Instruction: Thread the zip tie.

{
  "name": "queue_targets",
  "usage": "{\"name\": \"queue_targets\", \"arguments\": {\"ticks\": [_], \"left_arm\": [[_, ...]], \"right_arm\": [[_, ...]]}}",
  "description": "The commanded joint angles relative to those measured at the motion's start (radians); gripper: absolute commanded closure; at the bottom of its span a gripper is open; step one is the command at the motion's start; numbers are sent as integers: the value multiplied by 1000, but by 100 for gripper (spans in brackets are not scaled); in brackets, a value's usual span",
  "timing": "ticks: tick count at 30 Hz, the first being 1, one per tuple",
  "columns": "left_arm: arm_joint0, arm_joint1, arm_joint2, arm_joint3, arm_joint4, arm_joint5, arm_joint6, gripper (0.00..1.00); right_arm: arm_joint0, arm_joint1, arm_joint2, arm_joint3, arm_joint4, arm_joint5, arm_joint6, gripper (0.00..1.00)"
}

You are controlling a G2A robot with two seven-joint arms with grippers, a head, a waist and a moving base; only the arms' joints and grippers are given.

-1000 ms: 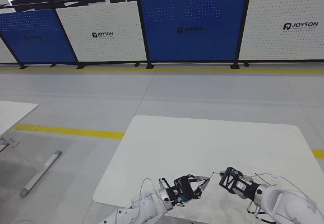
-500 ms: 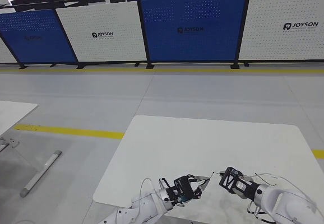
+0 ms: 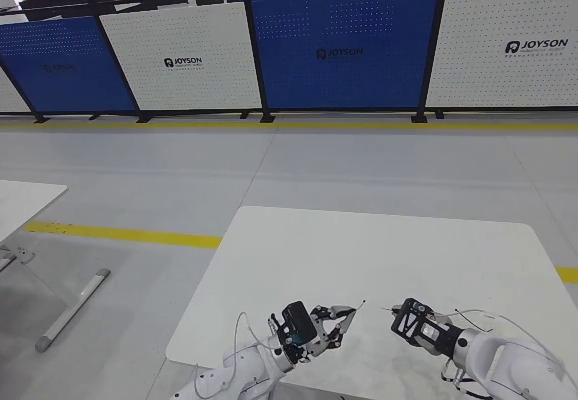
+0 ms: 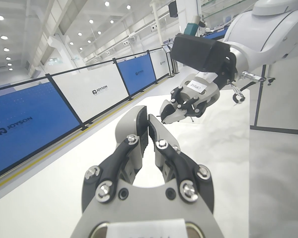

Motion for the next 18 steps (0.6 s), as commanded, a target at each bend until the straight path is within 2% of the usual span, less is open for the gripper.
{"name": "queue_targets", "arguments": {"ticks": [1,10,14,17,18], "left_arm": [[0,0,0,0,1,2,0,100],[2,-1,-7,-5,-18,13,-5,100],[28,3,-39,-1,-54,22,51,100],[41,5,-55,14,-91,-2,67,100],[41,4,-55,21,-120,-36,60,100]], "right_arm": [[0,0,0,0,0,0,0,100],[0,0,0,0,0,0,0,100],[0,0,0,0,0,0,0,100],[0,0,0,0,0,0,0,100],[0,0,0,0,0,0,0,100]]}}
